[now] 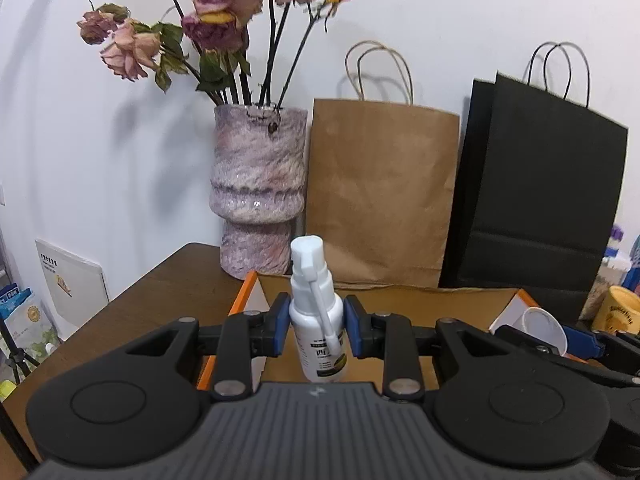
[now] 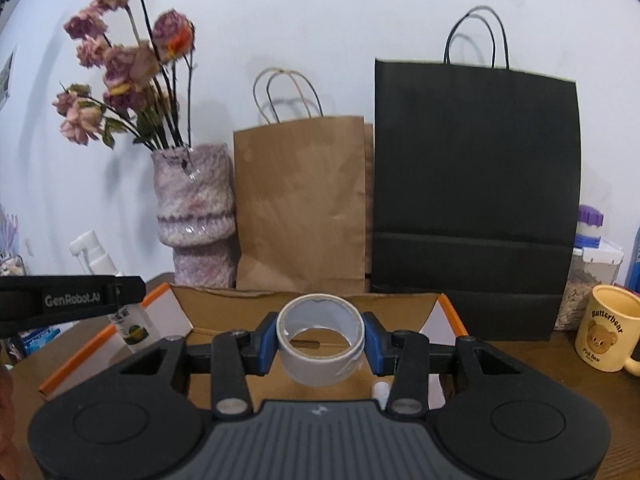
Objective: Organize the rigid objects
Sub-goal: 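Carry both items over the box and open both tools to drop them inside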
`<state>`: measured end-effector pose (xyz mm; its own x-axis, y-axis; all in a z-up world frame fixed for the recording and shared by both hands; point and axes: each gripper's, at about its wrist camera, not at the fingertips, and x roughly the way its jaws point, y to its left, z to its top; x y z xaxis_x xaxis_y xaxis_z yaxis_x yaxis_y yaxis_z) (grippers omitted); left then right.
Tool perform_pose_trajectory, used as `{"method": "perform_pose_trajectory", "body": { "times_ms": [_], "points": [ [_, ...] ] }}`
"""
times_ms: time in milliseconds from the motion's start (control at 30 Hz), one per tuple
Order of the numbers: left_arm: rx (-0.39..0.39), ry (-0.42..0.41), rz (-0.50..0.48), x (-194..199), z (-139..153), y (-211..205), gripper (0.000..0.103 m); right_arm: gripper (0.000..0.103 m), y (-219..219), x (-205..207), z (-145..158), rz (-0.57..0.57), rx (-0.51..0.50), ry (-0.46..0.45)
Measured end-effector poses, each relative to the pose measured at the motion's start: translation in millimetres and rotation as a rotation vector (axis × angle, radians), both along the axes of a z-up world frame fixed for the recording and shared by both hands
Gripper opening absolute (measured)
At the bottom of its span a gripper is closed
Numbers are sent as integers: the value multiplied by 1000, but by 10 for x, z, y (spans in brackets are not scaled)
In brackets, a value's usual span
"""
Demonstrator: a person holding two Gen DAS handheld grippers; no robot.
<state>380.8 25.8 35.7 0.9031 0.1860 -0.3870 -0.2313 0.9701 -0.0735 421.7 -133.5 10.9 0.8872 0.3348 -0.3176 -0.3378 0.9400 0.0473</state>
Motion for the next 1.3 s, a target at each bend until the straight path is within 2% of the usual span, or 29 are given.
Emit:
{"method": "perform_pose_trajectory", "body": {
  "times_ms": [233, 567, 600, 633, 667, 700, 800, 833, 867, 900, 1300],
  "points": [
    [12, 43, 2, 128, -117, 40, 30, 43, -2, 156, -155, 8, -11, 67],
    [36, 83, 20, 165, -197, 55, 32, 43, -17, 188, -268, 8, -30, 109],
    [39, 84, 27, 167, -203, 58, 34, 48, -30, 197, -272, 4, -28, 115],
    [45, 82, 34, 165, -201, 59, 48, 53, -41, 207, -274, -3, -27, 120],
    [52, 78, 42, 160, -199, 58, 69, 65, -53, 212, -273, -10, -24, 119],
    [63, 66, 50, 146, -191, 53, 77, 78, -63, 213, -271, -15, -20, 118],
    [79, 43, 54, 123, -164, 35, 100, 93, -78, 201, -256, -21, -16, 106],
    [78, 37, 54, 120, -156, 37, 103, 97, -80, 199, -251, -23, -17, 105],
    [78, 31, 55, 112, -152, 39, 103, 102, -79, 198, -250, -25, -19, 103],
    [74, 32, 54, 113, -149, 41, 103, 103, -74, 200, -249, -26, -21, 101],
    [66, 39, 78, 124, -161, 57, 103, 103, -66, 202, -241, -39, -28, 105]
  ]
}}
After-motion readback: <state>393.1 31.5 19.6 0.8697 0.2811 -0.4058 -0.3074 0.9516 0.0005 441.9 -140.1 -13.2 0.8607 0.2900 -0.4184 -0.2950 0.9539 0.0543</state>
